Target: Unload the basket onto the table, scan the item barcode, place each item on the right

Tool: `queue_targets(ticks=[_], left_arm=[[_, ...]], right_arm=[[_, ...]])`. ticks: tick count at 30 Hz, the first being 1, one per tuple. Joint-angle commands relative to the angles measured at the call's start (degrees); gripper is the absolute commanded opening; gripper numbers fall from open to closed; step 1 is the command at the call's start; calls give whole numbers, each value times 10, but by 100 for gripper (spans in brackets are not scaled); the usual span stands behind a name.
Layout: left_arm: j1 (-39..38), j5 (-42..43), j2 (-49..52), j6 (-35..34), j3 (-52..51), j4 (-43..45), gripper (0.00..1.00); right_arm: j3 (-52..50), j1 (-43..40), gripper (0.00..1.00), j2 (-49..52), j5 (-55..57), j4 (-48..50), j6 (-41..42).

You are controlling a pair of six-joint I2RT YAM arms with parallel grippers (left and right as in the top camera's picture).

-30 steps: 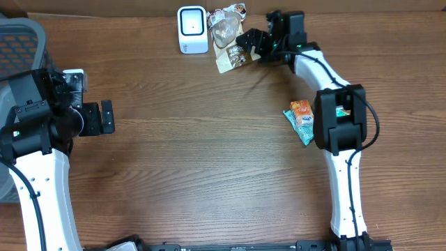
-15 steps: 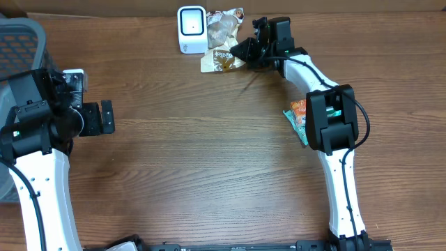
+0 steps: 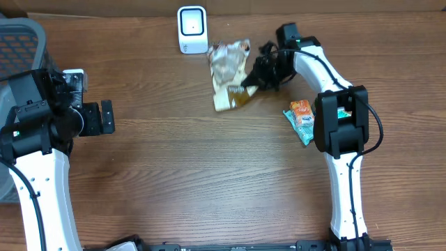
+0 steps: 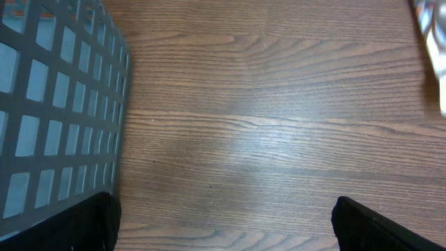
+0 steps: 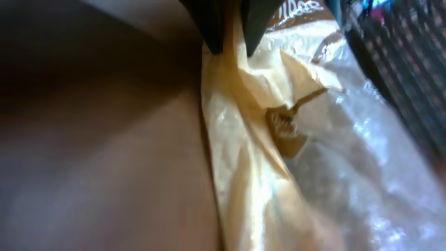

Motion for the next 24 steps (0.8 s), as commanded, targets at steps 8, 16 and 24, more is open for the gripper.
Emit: queue_targets(ticks=[8, 16, 24], left_arm=[[-1, -2, 0, -9, 6, 2, 100], [-1, -2, 0, -9, 6, 2, 100], [-1, -2, 0, -9, 6, 2, 100]], right_arm=[[4, 42, 72, -12, 138, -96, -144], [6, 40, 92, -12, 126, -61, -202], [-64, 81, 92, -10, 99, -22, -195]])
